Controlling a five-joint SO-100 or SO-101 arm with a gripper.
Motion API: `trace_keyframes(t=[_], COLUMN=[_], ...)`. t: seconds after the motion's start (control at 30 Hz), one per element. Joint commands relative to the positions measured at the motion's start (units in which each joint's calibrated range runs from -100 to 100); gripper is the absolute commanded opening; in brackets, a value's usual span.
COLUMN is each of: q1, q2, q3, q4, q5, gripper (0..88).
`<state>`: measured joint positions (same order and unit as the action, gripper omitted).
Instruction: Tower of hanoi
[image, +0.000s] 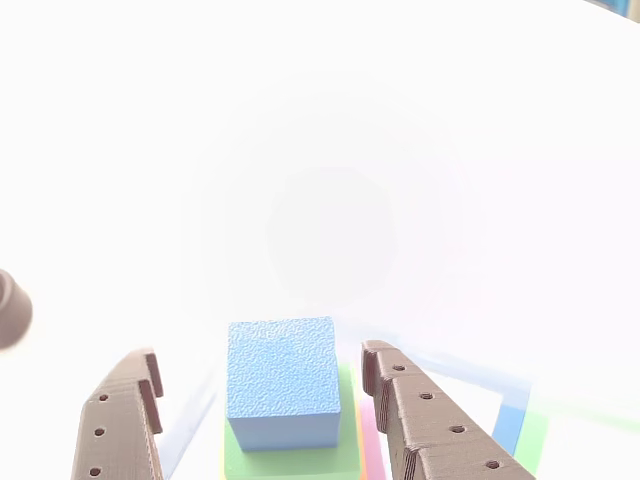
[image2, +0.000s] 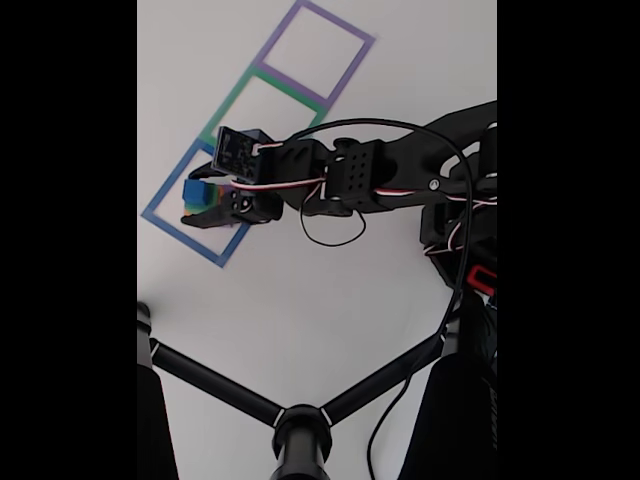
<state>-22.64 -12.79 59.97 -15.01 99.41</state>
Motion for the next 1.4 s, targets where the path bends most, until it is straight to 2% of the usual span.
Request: trace_keyframes(t=[0.0, 0.13, 0.23, 0.33, 0.53, 0.8, 0.9, 1.13, 1.37], q1=[0.2, 0.0, -0.2, -0.2, 0.2, 2.1, 2.5, 2.8, 5.1], q2=[-1.5, -3.2, -6.2, -10.8, -17.7, -20.3, -21.6, -22.0, -25.5], q3=[-1.2, -2.2, -4.8, -9.5, -26.2, -49.2, -54.2, -70.1, -71.7], q4=[-1.4, -0.5, 4.8, 15.0, 42.1, 73.7, 81.4, 100.5, 107.6], q5=[0.6, 0.6, 0.6, 0.6, 0.6, 0.6, 0.6, 0.6, 0.6], gripper=[24.2, 25.2, 25.4, 25.2, 22.6, 4.8, 0.9, 0.1, 0.1])
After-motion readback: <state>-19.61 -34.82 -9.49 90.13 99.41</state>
